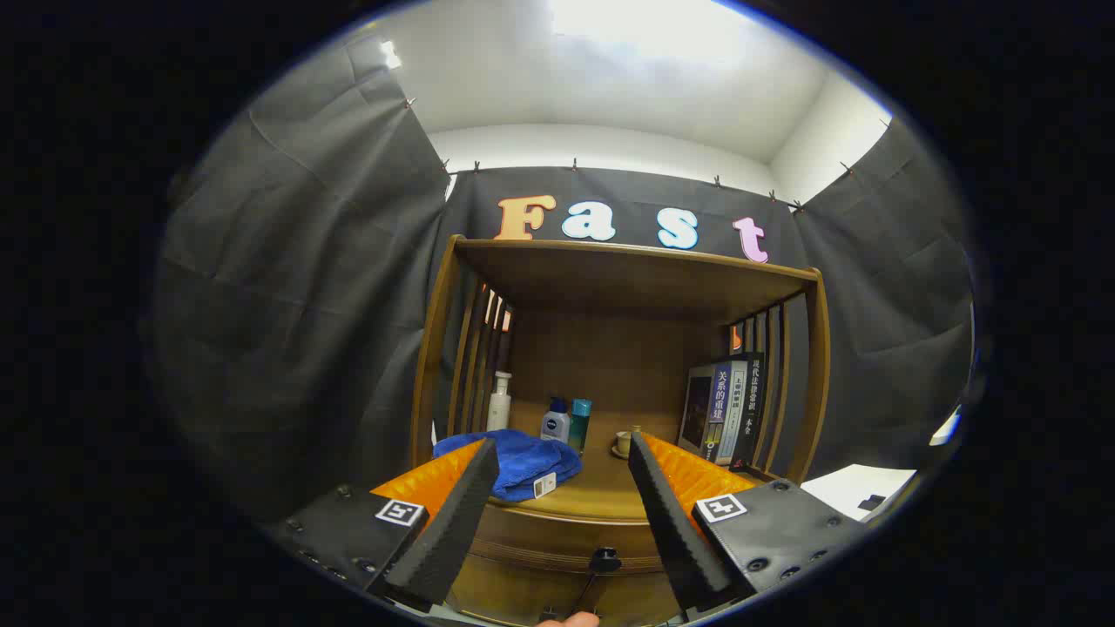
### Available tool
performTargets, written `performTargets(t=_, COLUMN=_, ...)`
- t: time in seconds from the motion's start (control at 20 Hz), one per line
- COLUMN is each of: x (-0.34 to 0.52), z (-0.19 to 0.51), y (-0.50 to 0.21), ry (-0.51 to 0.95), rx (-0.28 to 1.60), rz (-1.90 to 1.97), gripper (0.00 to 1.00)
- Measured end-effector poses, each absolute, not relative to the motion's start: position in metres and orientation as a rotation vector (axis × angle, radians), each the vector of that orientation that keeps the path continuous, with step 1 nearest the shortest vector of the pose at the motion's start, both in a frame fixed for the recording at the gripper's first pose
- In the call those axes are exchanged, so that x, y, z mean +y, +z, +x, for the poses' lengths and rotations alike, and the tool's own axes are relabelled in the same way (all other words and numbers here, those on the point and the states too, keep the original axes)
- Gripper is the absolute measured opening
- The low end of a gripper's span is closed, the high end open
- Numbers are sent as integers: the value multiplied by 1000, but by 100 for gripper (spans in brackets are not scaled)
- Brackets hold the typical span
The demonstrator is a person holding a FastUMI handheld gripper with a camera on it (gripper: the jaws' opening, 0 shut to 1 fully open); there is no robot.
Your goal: Pull open the drawer, take out the items inside it, and place them on the countertop above the cabinet.
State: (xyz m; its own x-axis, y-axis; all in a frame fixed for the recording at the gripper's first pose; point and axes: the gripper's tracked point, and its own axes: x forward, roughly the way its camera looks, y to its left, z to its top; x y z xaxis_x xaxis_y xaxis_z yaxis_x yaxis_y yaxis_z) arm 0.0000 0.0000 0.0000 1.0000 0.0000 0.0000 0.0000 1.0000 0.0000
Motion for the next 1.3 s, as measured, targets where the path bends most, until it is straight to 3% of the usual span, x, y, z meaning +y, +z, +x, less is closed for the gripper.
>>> performTargets(t=1.3, x=16, z=1, y=-4, ry=20, rx=29, rz=4, gripper=98)
